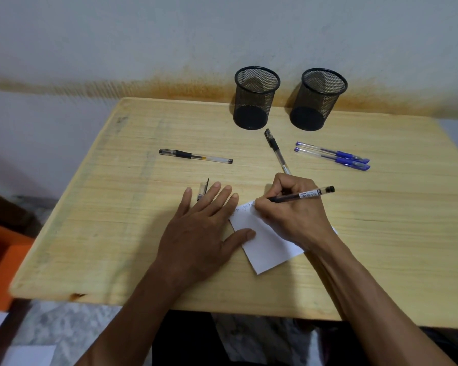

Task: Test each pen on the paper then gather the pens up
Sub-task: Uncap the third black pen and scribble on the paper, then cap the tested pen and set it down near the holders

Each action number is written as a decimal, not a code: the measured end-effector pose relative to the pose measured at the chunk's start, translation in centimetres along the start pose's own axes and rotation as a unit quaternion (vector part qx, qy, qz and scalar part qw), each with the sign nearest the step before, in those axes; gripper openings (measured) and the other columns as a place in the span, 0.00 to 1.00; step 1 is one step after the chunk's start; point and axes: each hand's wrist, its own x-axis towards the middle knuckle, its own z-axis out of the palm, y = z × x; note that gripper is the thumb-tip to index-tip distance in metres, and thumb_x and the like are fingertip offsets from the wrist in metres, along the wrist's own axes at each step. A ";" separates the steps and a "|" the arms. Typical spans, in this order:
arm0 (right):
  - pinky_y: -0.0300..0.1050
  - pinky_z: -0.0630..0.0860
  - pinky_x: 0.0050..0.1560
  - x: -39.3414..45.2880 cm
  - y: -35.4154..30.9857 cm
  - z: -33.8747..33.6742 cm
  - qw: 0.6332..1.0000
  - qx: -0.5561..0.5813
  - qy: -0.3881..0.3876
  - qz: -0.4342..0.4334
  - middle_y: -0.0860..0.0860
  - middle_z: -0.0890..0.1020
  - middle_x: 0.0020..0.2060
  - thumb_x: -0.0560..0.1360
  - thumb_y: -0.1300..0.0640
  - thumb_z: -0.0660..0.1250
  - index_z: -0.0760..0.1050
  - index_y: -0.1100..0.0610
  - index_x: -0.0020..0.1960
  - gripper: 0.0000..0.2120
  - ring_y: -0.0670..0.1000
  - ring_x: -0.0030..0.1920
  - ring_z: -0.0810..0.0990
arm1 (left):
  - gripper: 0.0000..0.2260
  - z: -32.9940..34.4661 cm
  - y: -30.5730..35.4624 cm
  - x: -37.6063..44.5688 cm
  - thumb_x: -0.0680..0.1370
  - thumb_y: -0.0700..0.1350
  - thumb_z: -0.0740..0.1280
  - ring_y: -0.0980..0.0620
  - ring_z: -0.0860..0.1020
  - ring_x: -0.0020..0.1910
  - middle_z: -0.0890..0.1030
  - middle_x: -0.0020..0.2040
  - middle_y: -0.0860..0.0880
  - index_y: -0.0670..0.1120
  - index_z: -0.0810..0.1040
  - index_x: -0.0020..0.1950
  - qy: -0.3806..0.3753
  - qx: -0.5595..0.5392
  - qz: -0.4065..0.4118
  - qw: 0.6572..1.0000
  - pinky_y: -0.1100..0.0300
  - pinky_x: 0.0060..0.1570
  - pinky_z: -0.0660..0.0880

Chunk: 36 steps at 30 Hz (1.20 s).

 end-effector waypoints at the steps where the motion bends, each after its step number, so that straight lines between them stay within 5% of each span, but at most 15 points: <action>1: 0.40 0.70 0.27 0.0 0.0 0.0 1.000 0.005 0.002 0.001 0.52 0.78 0.24 0.65 0.67 0.74 0.73 0.63 0.31 0.09 0.43 0.25 0.72 | 0.36 0.0 0.0 0.0 0.78 0.71 0.45 0.57 0.52 0.79 0.60 0.79 0.54 0.51 0.64 0.78 0.000 -0.001 0.000 1.000 0.45 0.78 0.48; 9: 0.35 0.68 0.28 0.1 0.2 0.2 0.999 -0.029 0.012 -0.016 0.55 0.78 0.26 0.65 0.66 0.73 0.73 0.63 0.31 0.09 0.42 0.26 0.72 | 0.36 0.0 -0.1 -0.1 0.78 0.71 0.45 0.57 0.52 0.79 0.61 0.79 0.53 0.51 0.64 0.78 0.003 -0.004 0.002 1.000 0.44 0.78 0.49; 13: 0.52 0.75 0.33 0.4 0.5 -0.4 0.985 0.163 0.006 0.054 0.62 0.79 0.27 0.67 0.72 0.71 0.70 0.68 0.34 0.10 0.55 0.28 0.78 | 0.36 -0.2 0.0 0.1 0.77 0.71 0.44 0.57 0.51 0.80 0.60 0.80 0.54 0.52 0.63 0.78 -0.001 -0.003 0.002 1.000 0.45 0.78 0.47; 16: 0.50 0.73 0.32 0.5 0.5 -0.8 0.959 0.273 0.014 0.079 0.71 0.76 0.31 0.71 0.77 0.68 0.68 0.73 0.37 0.09 0.57 0.28 0.76 | 0.36 -0.1 0.0 0.0 0.78 0.71 0.45 0.56 0.54 0.79 0.62 0.79 0.53 0.50 0.65 0.77 0.012 0.008 0.008 1.000 0.43 0.77 0.51; 20: 0.48 0.75 0.32 0.6 0.6 -1.1 0.949 0.305 0.032 0.079 0.64 0.77 0.27 0.73 0.75 0.69 0.71 0.71 0.38 0.08 0.57 0.27 0.75 | 0.35 0.4 0.2 0.1 0.78 0.70 0.50 0.53 0.62 0.77 0.69 0.76 0.50 0.47 0.71 0.74 0.058 0.001 0.013 0.998 0.41 0.74 0.60; 24: 0.49 0.75 0.35 0.6 0.7 -1.4 0.945 0.318 0.027 0.073 0.62 0.77 0.28 0.73 0.73 0.70 0.74 0.65 0.37 0.09 0.56 0.29 0.76 | 0.23 0.8 0.3 -0.2 0.79 0.59 0.62 0.47 0.73 0.71 0.78 0.68 0.45 0.44 0.80 0.64 0.163 -0.007 0.017 0.986 0.39 0.67 0.68; 29: 0.55 0.76 0.40 0.2 0.6 -1.5 0.944 0.322 0.015 0.070 0.66 0.79 0.33 0.74 0.72 0.71 0.73 0.73 0.42 0.07 0.59 0.33 0.77 | 0.12 -0.3 0.1 -0.1 0.76 0.48 0.69 0.43 0.78 0.59 0.83 0.58 0.45 0.43 0.83 0.56 0.297 -0.027 -0.108 0.949 0.44 0.60 0.72; 32: 0.51 0.76 0.35 0.2 0.6 -1.5 0.947 0.315 0.011 0.066 0.66 0.79 0.33 0.74 0.71 0.72 0.73 0.74 0.43 0.08 0.59 0.33 0.77 | 0.11 -1.3 0.3 0.6 0.78 0.50 0.67 0.40 0.75 0.57 0.82 0.56 0.45 0.44 0.83 0.52 0.239 -0.014 -0.219 0.946 0.46 0.57 0.69; 36: 0.49 0.75 0.33 -0.1 0.5 -1.6 0.948 0.311 -0.002 0.065 0.66 0.80 0.33 0.73 0.69 0.73 0.74 0.70 0.42 0.08 0.57 0.31 0.77 | 0.08 -1.5 0.6 1.4 0.78 0.48 0.69 0.39 0.75 0.55 0.83 0.53 0.45 0.46 0.85 0.47 0.205 -0.016 -0.258 0.944 0.45 0.55 0.69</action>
